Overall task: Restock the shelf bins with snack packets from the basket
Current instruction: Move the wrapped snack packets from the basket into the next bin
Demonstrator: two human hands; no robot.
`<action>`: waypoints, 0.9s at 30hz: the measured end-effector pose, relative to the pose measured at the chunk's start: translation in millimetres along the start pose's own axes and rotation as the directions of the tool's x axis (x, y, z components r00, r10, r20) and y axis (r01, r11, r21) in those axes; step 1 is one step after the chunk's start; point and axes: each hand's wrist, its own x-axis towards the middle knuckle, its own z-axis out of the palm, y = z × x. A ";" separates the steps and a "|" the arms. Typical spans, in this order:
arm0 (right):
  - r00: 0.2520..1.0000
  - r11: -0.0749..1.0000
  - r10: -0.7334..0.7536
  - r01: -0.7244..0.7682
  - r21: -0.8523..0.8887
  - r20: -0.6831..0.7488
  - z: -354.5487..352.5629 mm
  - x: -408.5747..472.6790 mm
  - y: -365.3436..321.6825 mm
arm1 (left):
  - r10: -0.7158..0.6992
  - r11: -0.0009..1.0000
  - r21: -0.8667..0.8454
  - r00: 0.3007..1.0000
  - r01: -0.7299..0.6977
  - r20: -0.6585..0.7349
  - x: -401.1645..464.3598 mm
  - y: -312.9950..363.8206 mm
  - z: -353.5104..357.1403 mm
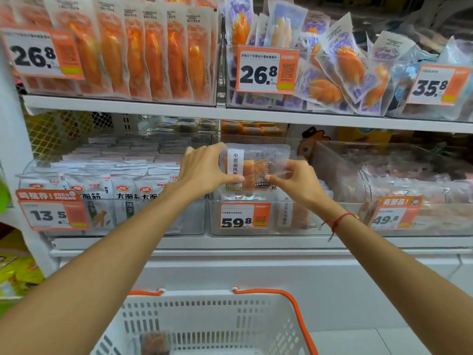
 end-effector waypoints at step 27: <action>0.970 0.679 0.241 -0.194 0.708 0.035 -34.7 -18.6 23.7 | 0.293 0.819 0.330 0.837 -0.468 0.461 26.0 -9.6 -13.1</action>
